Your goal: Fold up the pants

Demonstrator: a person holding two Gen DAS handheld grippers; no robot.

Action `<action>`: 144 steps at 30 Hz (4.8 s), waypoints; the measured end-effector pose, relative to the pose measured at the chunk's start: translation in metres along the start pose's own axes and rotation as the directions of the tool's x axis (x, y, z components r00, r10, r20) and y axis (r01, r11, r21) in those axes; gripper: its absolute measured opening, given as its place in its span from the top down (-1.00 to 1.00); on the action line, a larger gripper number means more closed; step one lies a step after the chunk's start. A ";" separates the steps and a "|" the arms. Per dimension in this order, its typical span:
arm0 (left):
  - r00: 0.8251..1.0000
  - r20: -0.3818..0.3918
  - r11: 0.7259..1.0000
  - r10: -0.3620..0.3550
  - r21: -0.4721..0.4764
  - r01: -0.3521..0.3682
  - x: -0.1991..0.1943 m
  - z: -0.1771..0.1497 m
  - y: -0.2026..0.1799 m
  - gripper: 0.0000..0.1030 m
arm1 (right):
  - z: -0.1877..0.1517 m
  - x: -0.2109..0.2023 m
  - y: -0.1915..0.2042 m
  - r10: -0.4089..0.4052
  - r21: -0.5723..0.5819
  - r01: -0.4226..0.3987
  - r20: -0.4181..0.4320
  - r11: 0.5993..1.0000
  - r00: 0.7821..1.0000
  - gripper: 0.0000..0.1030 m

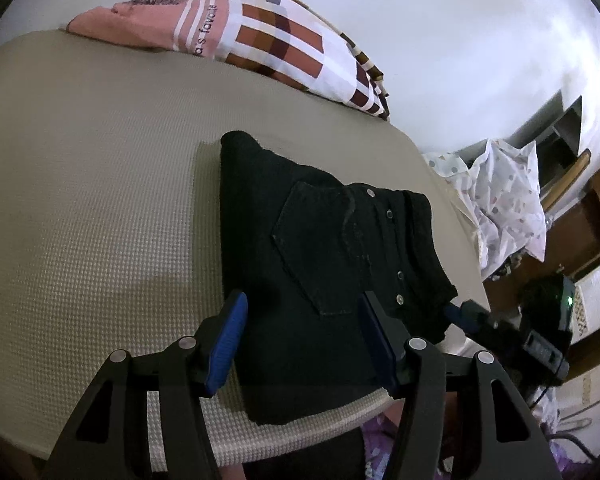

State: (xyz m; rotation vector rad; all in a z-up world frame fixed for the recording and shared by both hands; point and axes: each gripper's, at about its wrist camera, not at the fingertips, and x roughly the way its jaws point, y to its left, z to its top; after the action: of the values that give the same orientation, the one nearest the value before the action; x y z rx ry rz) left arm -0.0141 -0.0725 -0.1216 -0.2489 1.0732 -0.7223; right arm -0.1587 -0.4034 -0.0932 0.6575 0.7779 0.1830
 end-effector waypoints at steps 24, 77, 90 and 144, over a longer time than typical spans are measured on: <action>0.999 -0.032 0.997 -0.023 -0.070 0.020 0.004 0.000 0.014 -0.13 | 0.009 0.016 -0.036 0.003 0.299 -0.015 0.042 0.954 0.999 0.55; 0.986 -0.161 0.999 -0.037 -0.036 0.031 0.036 0.020 0.037 -0.18 | 0.076 0.027 -0.068 0.083 0.160 -0.048 -0.221 0.986 0.972 -0.59; 0.920 -0.298 0.966 -0.255 -0.028 0.258 0.080 0.053 0.042 -0.30 | 0.080 0.071 -0.049 0.165 -0.051 -0.193 -0.341 0.980 0.926 -0.39; 0.927 0.156 0.857 0.340 0.354 -0.374 -0.026 0.066 0.021 0.59 | 0.092 0.160 0.048 0.298 0.032 -0.299 -0.230 0.954 0.927 0.45</action>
State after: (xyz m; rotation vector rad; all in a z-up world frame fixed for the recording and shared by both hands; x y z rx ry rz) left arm 0.0446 -0.0497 -0.0829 0.2481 0.8414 -0.5598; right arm 0.0226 -0.3483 -0.1103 0.7582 0.8985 0.5485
